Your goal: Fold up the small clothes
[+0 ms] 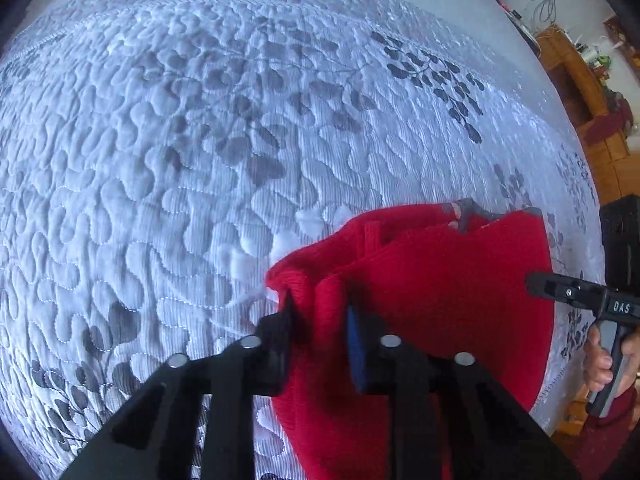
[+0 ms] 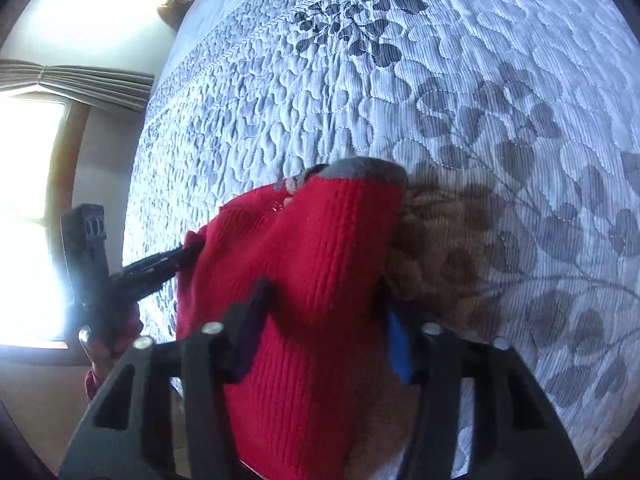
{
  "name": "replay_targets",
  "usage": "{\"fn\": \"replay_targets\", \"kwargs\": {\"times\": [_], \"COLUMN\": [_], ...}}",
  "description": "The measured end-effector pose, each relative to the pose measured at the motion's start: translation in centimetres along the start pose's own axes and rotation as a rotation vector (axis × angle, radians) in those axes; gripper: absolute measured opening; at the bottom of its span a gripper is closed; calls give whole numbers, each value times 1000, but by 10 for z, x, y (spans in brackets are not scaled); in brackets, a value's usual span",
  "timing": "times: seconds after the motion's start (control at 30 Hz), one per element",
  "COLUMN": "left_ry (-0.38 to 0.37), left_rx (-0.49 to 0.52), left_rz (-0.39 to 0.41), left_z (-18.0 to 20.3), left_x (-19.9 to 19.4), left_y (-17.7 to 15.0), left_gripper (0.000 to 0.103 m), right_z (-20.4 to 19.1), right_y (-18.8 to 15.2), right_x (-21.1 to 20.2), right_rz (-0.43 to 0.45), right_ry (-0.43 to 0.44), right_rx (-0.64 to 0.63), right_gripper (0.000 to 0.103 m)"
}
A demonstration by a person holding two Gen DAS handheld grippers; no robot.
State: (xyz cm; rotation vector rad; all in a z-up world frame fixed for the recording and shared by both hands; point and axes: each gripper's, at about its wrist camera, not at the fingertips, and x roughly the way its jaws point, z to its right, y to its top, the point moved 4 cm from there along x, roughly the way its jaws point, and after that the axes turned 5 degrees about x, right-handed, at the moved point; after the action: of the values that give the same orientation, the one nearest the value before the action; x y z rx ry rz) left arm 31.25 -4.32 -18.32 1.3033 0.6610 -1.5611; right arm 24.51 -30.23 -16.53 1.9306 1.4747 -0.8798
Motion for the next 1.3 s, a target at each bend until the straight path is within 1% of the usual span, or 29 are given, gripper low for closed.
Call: {"fn": "replay_targets", "kwargs": {"times": [0.03,0.07,0.13,0.2,0.23,0.27,0.3,0.33,0.37,0.43,0.47,0.5,0.53,0.57,0.6,0.63,0.7,0.73,0.77,0.87,0.93,1.0,1.07,1.13,1.17,1.2,1.23,1.27,1.3], "left_ry": [-2,-2,-2,-3,19,53,76,83,80,89,91,78,60,44,34,10,-63,-80,-78,-37,-21,-41,-71,-73,-75,-76,-71,-67,-58], "left_rx": [4,4,-27,-77,-88,-98,-95,-101,-124,-122,-122,-133,-138,-144,-154,-168,-190,-196,-194,-150,-118,-108,-102,-120,-115,-99,-88,-81,-85], "left_rz": [18,35,109,203,228,243,215,167,158,146,136,122,111,96,86,79,56,44,38,54,52,48,25,13,12,9,4,-12,-25], "left_z": [1,0,-5,-13,-17,-20,-23,-27,-31,-30,-29,-29,-29,-30,-33,-34,-35,-33,-29,-10,6,18,26,29,33,37,39,42,43], "left_x": [-5,-10,-29,-45,-47,-41,-32,-16,-6,-1,-3,-6,-10,-15,-21,-25,-33,-35,-38,-46,-48,-46,-39,-33,-31,-31,-30,-28,-26], "left_y": [-2,-3,-8,-18,-23,-31,-37,-40,-39,-32,-29,-26,-25,-27,-31,-38,-61,-75,-92,-131,-155,-170,-181,-185,-186,-187,-186,-186,-185], "left_gripper": [17,16,15,14,14,14,15,15,16,21,25,35,42,54,62,63,63,63,63,63,63,64,64,64,64,61,56,38,24], "right_z": [-3,-7,-14,-22,-23,-19,-11,-4,6,16,16,15,13,12,11,9,3,-2,-6,-16,-13,-7,-3,-3,-5,-7,-8,-11,-14], "right_y": [0,3,3,2,3,3,7,11,16,19,20,19,18,15,11,4,-16,-31,-48,-102,-133,-157,-173,-177,-177,-179,-181,-183,-185], "right_x": [-1,-1,-7,-18,-21,-21,-16,-11,-2,10,12,10,5,-3,-11,-20,-30,-33,-34,-20,-8,-2,7,8,10,11,13,12,9], "right_rz": [8,17,50,110,141,148,139,127,115,95,94,101,110,126,138,146,118,99,77,2,-40,-59,-51,-16,-19,-32,-43,-39,-34], "right_ry": [8,9,18,75,107,115,97,70,28,-14,-28,-41,-51,-68,-78,-74,-41,-34,-40,-64,-61,-73,-71,-80,-68,-32,2,-11,-17], "right_rx": [-14,-33,-79,-138,-158,-150,-112,-76,-38,0,6,-1,-10,-15,-16,-25,-51,-74,-99,-153,-146,-135,-128,-125,-117,-100,-72,-80,-92], "right_gripper": [32,19,13,5,4,4,4,4,4,6,11,19,22,35,43,43,53,56,59,60,60,59,57,51,34,14,14,13,12]}}
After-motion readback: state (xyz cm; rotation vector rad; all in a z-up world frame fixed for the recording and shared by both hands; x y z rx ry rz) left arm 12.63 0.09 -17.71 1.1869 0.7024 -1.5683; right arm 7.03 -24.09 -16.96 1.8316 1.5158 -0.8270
